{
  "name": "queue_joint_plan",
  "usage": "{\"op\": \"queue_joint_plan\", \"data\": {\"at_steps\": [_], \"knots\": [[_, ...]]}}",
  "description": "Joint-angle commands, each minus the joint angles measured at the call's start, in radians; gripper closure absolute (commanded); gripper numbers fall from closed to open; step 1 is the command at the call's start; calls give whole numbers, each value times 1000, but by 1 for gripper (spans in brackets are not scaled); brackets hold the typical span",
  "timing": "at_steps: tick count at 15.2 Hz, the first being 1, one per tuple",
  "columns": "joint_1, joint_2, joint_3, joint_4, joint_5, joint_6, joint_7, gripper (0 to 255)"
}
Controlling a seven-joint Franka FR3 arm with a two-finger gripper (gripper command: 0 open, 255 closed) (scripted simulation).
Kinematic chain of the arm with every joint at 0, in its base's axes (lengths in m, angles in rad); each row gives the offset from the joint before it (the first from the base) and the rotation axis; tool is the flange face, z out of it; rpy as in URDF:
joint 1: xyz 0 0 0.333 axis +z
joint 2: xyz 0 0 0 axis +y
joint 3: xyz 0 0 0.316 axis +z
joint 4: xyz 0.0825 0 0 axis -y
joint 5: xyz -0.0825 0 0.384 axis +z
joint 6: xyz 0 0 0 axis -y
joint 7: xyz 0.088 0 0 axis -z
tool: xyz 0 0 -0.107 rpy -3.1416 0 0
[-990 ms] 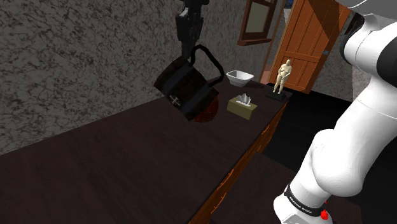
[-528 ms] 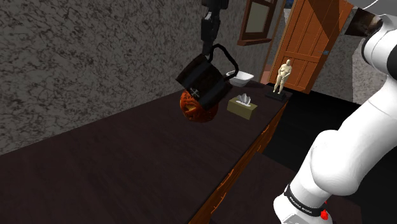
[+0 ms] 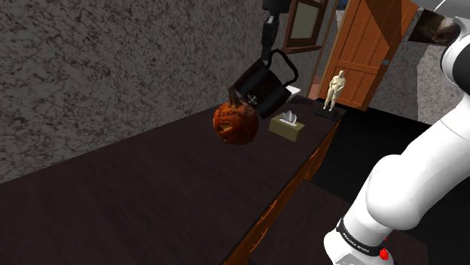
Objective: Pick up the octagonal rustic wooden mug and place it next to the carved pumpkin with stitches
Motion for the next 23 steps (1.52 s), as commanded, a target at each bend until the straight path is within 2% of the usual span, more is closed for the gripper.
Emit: {"op": "queue_joint_plan", "data": {"at_steps": [1,12,23], "knots": [[-18,-6,-34,-12,-6,6,-55,255],[-118,80,-210,84,-26,-12,-334,255],[-118,-7,-203,-170,-38,156,-329,255]]}}
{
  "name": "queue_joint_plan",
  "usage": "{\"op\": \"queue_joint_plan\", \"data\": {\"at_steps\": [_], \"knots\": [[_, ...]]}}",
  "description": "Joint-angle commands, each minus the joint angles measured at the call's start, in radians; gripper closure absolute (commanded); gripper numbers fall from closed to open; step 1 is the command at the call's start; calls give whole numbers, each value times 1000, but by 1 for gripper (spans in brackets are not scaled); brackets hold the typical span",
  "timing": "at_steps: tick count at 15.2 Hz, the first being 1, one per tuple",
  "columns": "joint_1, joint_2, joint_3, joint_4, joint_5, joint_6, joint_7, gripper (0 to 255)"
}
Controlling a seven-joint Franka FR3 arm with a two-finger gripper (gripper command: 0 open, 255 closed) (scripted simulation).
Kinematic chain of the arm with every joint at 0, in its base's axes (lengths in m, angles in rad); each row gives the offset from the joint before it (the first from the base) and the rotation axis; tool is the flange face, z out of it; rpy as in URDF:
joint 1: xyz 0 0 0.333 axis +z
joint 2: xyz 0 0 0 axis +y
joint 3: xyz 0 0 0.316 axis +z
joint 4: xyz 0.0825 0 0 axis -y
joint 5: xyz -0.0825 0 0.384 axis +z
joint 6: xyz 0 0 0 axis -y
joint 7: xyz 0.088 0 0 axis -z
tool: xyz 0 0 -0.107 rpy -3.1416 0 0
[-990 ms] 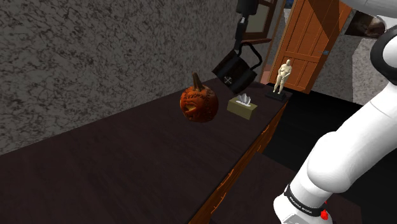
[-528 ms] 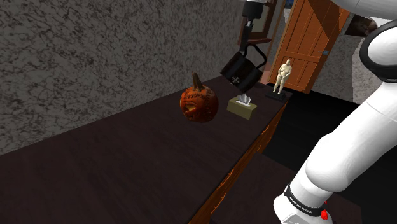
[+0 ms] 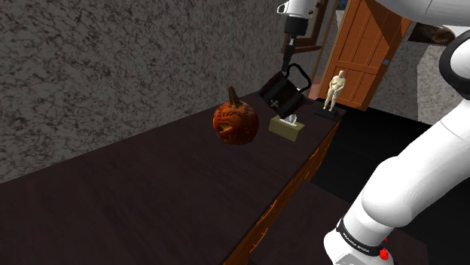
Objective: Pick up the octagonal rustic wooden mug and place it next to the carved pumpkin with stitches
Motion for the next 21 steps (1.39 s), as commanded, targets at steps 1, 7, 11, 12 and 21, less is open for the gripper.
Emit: {"op": "queue_joint_plan", "data": {"at_steps": [1,7,11,12,21], "knots": [[0,-13,1,-40,-2,30,2,255],[-1,-43,3,-154,-6,114,2,255],[-2,-58,3,-224,-8,169,2,255],[-2,-61,3,-241,-8,183,2,255],[-4,-80,2,-380,-11,304,0,255]]}}
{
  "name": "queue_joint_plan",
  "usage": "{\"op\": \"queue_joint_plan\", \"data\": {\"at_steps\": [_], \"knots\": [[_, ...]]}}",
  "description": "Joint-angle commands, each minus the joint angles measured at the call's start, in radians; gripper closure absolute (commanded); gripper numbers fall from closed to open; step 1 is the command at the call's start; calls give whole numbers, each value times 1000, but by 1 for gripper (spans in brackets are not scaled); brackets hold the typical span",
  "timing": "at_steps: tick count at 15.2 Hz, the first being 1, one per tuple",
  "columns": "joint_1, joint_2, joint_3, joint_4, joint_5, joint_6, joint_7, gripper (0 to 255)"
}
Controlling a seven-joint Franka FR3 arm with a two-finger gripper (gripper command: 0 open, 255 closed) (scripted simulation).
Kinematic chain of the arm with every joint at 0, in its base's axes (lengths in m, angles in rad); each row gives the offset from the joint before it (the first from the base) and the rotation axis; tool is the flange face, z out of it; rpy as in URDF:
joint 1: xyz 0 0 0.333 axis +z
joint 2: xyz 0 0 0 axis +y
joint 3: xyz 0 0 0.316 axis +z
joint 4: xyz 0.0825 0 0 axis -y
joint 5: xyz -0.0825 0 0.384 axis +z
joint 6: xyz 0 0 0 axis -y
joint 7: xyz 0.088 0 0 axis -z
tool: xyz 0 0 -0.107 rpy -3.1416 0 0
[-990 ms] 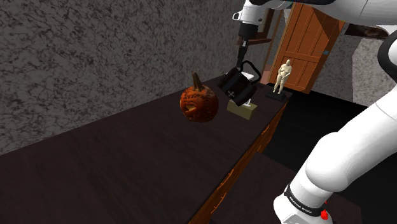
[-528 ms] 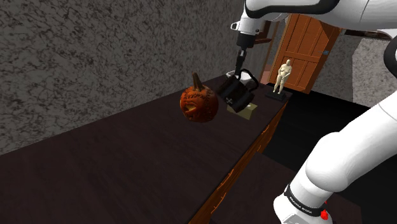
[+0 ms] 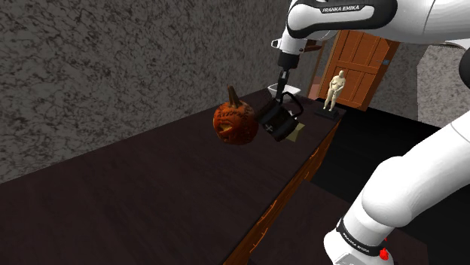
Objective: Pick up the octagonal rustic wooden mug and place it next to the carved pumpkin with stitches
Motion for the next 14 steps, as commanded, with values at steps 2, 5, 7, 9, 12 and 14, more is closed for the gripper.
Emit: {"op": "queue_joint_plan", "data": {"at_steps": [2,5,7,9,12,14], "knots": [[0,0,-1,-40,0,43,-1,255],[-1,-1,-2,-82,0,84,-2,255],[-1,0,-3,-108,-1,110,-3,255],[-2,1,-3,-134,-1,137,-4,255],[-2,5,-5,-170,-1,178,-6,255],[-2,8,-5,-194,0,205,-7,255]]}}
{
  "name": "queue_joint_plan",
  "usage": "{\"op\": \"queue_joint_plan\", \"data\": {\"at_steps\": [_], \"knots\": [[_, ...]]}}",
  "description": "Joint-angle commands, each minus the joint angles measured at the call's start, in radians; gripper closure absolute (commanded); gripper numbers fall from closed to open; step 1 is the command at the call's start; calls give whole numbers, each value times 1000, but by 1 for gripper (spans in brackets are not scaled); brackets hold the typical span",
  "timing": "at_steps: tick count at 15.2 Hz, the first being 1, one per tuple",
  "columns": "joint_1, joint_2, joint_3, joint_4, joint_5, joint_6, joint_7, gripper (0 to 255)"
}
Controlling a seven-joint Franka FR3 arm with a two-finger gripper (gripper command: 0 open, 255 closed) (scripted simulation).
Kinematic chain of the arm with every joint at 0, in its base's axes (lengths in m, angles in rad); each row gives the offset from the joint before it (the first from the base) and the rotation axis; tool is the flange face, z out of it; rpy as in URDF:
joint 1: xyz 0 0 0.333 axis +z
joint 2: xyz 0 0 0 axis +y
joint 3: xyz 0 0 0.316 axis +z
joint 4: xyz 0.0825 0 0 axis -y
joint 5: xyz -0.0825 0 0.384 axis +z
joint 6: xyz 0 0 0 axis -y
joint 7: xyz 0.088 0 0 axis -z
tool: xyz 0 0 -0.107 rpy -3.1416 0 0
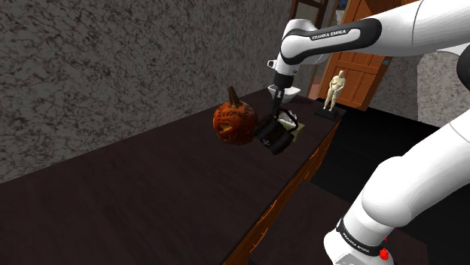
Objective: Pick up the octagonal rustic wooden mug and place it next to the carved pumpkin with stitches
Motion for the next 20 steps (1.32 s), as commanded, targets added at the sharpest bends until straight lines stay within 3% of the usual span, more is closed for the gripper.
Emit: {"op": "queue_joint_plan", "data": {"at_steps": [1,20], "knots": [[-1,2,-1,-24,0,29,-2,255],[0,88,-11,-205,13,295,-21,255]]}}
